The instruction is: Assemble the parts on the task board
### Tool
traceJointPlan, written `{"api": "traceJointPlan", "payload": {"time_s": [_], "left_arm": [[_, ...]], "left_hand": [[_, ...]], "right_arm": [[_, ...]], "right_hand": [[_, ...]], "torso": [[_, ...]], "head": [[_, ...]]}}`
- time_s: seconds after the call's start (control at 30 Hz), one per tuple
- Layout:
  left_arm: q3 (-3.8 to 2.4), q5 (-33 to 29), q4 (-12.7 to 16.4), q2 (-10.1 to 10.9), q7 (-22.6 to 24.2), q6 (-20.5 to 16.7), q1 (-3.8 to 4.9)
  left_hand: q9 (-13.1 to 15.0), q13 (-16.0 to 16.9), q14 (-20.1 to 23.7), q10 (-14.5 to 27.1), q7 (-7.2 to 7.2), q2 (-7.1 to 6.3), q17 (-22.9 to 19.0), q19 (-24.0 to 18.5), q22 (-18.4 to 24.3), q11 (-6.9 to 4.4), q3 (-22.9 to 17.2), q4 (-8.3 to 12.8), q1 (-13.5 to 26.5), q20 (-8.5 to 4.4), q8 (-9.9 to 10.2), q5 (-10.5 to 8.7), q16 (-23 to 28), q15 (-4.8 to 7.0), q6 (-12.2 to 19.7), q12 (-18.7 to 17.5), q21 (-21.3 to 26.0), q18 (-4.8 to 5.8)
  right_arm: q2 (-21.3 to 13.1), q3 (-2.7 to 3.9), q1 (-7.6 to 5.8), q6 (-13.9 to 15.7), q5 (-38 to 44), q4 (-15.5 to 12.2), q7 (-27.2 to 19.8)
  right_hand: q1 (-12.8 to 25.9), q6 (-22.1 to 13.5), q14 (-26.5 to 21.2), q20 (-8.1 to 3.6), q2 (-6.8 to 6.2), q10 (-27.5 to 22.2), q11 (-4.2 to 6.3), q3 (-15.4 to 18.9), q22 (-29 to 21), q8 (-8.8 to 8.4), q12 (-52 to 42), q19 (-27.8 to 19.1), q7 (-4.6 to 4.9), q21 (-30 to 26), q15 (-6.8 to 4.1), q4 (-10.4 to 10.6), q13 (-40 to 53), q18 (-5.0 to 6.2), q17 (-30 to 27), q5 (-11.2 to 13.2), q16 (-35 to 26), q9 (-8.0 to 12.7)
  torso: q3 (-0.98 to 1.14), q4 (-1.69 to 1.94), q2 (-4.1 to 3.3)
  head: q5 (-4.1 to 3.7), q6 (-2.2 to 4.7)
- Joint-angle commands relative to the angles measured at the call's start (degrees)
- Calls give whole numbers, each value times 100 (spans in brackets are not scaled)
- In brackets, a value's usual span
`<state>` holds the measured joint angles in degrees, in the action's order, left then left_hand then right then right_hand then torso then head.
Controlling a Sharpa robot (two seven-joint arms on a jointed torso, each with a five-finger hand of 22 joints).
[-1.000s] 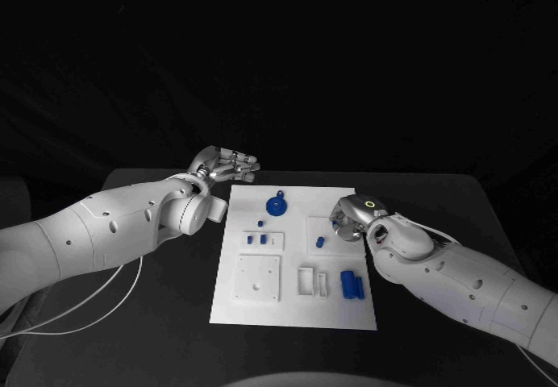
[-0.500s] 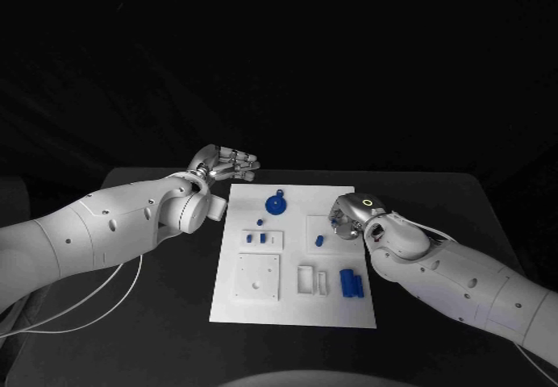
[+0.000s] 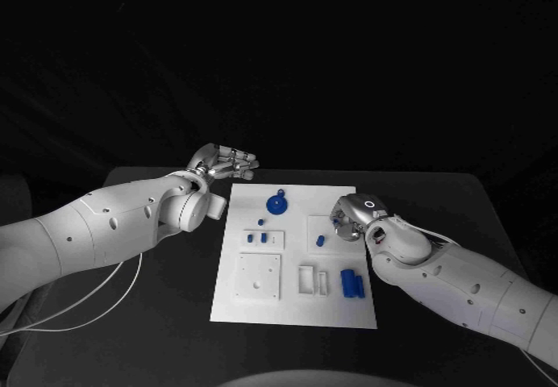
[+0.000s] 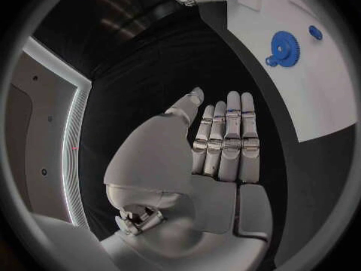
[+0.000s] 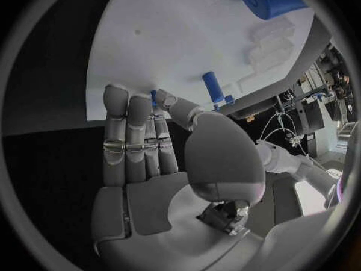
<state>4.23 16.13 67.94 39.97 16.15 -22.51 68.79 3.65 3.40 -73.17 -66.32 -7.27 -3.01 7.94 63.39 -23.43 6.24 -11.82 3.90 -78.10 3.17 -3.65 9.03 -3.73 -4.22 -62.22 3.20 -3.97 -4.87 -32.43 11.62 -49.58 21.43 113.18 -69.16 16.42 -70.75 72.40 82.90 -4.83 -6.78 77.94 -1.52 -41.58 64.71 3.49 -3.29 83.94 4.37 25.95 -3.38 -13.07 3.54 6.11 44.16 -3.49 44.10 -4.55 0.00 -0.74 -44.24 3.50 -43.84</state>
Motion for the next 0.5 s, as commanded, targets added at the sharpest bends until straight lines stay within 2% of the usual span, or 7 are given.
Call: {"api": "traceJointPlan", "payload": {"time_s": [0.03,0.5], "left_arm": [[-6,-32,-12,-13,52,84,11],[-6,-60,-59,-8,40,102,13]], "left_hand": [[8,-6,-26,44,8,69,5,53,29,19,35,10,-19,-7,-3,-31,17,5,-18,27,-33,104],[5,-5,-21,60,-2,60,5,53,58,25,51,9,-2,-3,2,-33,17,1,16,27,-33,106]], "right_arm": [[-33,7,-8,240,114,-91,52],[-283,214,-45,434,40,-586,73]], "right_hand": [[-56,39,-8,-34,-23,60,29,-33,13,19,-21,218,0,41,-50,2,15,96,6,30,6,-16],[-66,69,-1,-41,-62,91,40,-51,63,21,-20,225,-9,61,-57,50,15,87,20,34,0,-31]], "torso": [[0,-4,4],[4,-14,1]], "head": [[8,4],[38,13]]}}
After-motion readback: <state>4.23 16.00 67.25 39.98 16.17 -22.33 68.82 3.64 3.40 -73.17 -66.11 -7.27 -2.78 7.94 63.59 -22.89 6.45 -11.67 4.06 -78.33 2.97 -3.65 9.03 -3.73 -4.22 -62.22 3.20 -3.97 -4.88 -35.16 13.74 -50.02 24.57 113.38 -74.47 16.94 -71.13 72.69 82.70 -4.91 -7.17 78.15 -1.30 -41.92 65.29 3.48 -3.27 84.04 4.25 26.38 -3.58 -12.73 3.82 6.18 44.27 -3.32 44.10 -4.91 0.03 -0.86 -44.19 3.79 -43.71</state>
